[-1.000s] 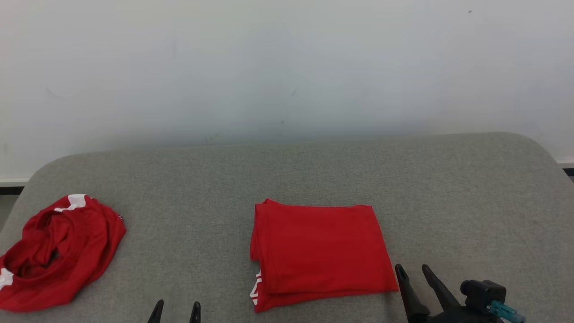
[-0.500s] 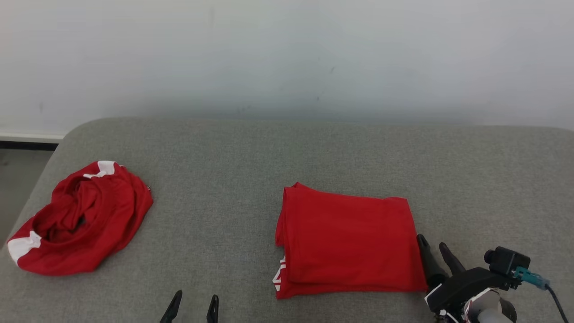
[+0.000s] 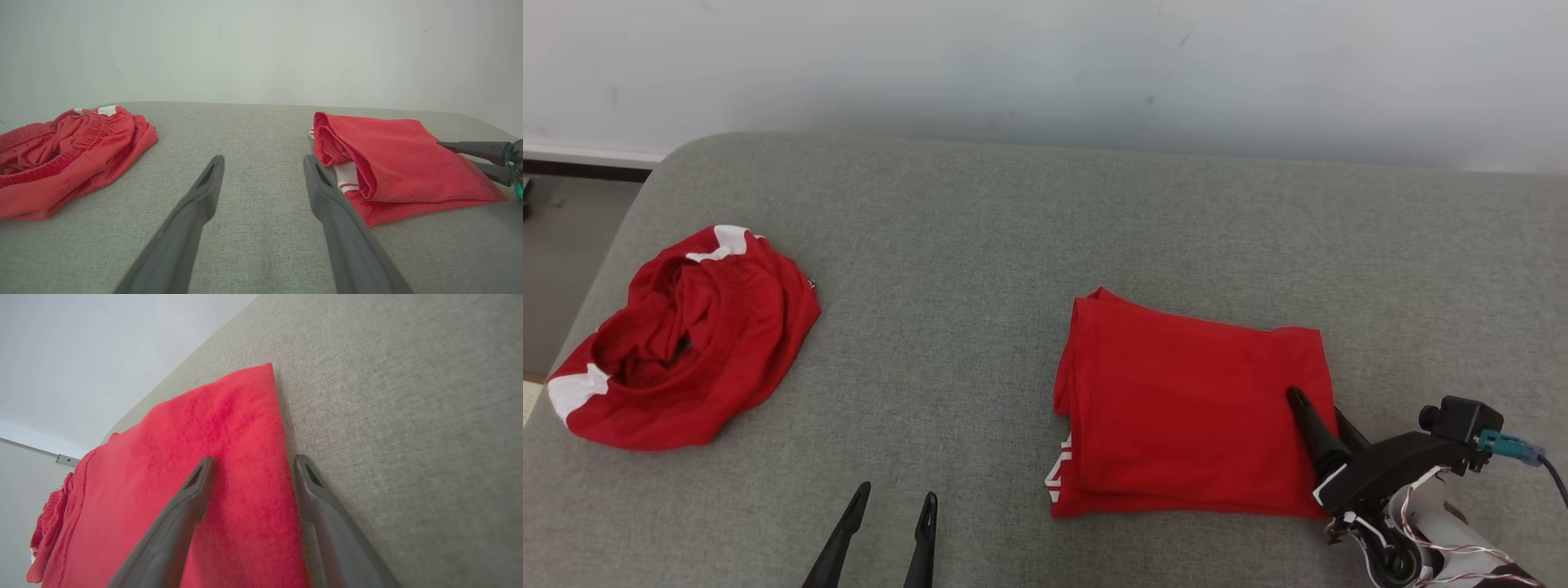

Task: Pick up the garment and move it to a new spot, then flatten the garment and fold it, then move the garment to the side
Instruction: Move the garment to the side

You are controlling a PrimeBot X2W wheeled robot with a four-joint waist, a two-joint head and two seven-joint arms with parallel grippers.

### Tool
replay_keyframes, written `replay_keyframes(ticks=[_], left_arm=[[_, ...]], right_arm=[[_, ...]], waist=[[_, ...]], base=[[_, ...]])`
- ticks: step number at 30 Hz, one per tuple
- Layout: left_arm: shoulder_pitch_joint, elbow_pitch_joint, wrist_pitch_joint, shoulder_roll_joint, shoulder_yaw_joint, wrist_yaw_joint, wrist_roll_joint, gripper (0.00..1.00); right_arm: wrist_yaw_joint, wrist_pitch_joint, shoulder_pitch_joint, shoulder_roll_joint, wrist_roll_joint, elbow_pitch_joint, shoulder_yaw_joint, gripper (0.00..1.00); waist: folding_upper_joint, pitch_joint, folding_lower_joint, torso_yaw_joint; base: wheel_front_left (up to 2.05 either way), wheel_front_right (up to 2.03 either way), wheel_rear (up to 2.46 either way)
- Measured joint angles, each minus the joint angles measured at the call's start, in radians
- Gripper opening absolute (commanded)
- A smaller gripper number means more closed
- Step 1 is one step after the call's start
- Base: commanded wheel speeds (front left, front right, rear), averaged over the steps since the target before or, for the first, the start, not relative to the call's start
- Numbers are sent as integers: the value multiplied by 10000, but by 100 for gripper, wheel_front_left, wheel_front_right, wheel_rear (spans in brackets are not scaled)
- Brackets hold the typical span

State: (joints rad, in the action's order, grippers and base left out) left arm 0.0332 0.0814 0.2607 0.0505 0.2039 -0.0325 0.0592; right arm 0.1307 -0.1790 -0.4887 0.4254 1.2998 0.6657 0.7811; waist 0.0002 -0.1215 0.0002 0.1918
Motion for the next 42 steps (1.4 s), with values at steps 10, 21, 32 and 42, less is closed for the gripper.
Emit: replay_keyframes(ticks=[10,21,32,42], left_arm=[[-90,-58,0,0,-19,-61,0,100],[-115,-36,0,0,-40,-94,-13,100],[-218,38,0,0,-117,-82,-13,100],[-593,79,0,25,-263,142,-247,100]], right_arm=[[-2,113,-130,504,1014,-619,763,67],[-2,-159,-139,857,1538,-972,1227,0],[-2,-765,-476,1104,1168,-1392,1499,0],[-2,-826,-559,1112,376,-1783,805,0]], waist=[[-1,-153,-1,137],[-1,-190,-2,3],[-1,-336,-2,-611],[-1,-561,-2,-1864]], base=[[0,0,0],[0,0,0],[0,0,0],[0,0,0]])
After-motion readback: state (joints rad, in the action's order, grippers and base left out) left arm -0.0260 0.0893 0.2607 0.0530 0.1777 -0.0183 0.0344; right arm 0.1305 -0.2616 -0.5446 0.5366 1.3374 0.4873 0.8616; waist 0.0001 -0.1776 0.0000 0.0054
